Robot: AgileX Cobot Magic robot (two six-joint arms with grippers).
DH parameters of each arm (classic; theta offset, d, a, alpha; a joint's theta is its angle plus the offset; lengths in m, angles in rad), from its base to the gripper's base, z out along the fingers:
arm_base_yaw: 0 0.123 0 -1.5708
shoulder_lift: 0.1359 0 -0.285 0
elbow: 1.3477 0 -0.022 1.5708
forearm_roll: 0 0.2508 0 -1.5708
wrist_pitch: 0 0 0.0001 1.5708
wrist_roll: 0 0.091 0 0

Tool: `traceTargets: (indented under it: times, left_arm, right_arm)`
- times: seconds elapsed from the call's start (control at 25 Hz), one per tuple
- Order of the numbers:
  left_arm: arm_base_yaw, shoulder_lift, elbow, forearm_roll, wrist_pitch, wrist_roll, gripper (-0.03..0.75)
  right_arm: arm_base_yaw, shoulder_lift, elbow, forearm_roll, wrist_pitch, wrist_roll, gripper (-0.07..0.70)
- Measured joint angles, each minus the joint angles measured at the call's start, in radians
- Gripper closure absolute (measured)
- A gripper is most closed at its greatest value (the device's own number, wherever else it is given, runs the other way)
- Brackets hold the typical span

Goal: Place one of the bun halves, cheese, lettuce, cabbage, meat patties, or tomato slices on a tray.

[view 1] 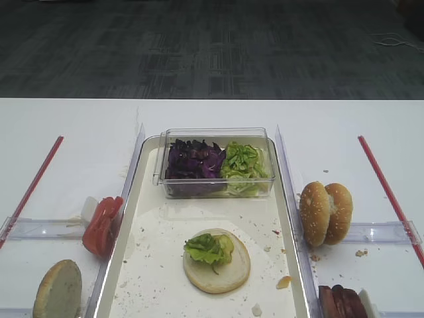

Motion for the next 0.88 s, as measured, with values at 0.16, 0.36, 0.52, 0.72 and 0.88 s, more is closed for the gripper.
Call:
traceTargets:
  times: [0.16,0.36,0.52,0.72,0.88]
  left_arm:
    - [0.000,0.000,0.000,0.000,0.000,0.000,0.225]
    - [0.000,0.000,0.000,0.000,0.000,0.000,0.225]
    - [0.000,0.000,0.000,0.000,0.000,0.000,0.225]
    - [0.000,0.000,0.000,0.000,0.000,0.000,0.225]
    - [0.000,0.000,0.000,0.000,0.000,0.000,0.225]
  right_arm:
    - [0.000,-0.059,0.000,0.000,0.004,0.000,0.041]
    - [0.000,-0.083,0.000,0.000,0.006,0.000,0.041]
    - [0.000,-0.083,0.000,0.000,0.008,0.000,0.041]
    - [0.000,-0.083,0.000,0.000,0.008,0.000,0.041]
    - [0.000,-0.083,0.000,0.000,0.008,-0.002,0.041]
